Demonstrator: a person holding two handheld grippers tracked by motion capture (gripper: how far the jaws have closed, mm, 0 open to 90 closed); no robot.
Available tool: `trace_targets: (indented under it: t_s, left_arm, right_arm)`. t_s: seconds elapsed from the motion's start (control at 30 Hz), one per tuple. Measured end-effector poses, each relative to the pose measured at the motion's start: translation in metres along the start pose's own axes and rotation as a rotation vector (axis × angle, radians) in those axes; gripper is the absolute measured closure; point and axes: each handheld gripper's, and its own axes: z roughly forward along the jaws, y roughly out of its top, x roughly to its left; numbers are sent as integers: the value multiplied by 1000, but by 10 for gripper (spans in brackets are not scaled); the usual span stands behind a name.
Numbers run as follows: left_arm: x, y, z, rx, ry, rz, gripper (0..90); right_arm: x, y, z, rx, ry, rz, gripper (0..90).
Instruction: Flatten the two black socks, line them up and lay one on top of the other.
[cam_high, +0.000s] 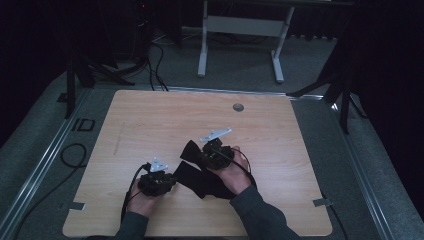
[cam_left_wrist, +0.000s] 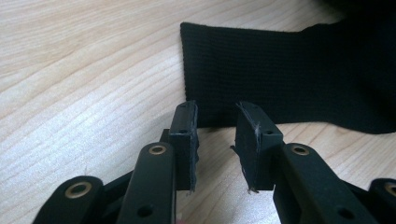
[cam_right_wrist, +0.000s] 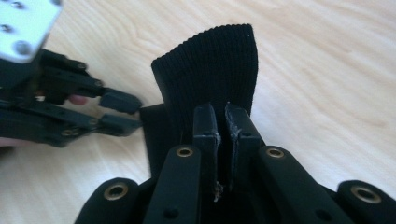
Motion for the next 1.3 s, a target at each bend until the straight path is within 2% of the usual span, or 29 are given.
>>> trace_targets:
  t_s: [0.1,0.33,0.47,0.77,1.0,1.3]
  left_arm:
    - [-1,0,1,9,10,10,704]
    - [-1,0,1,11,12,9,731]
    - [-2,-1,1,9,10,11,742]
    - [0,-1,0,7,-5,-9,716]
    - [9,0,-11,-39,9,-42,724]
    - [-1,5,-6,-62,13,12,796]
  right_arm:
    - [6,-6,12,24,9,14,839]
    - [8,-19,42,80,22,75,839]
    - [13,-23,52,98,49,89,839]
    - [19,-29,67,125,68,110,836]
    - [19,-34,71,140,60,112,834]
    - [20,-40,79,152,47,101,831]
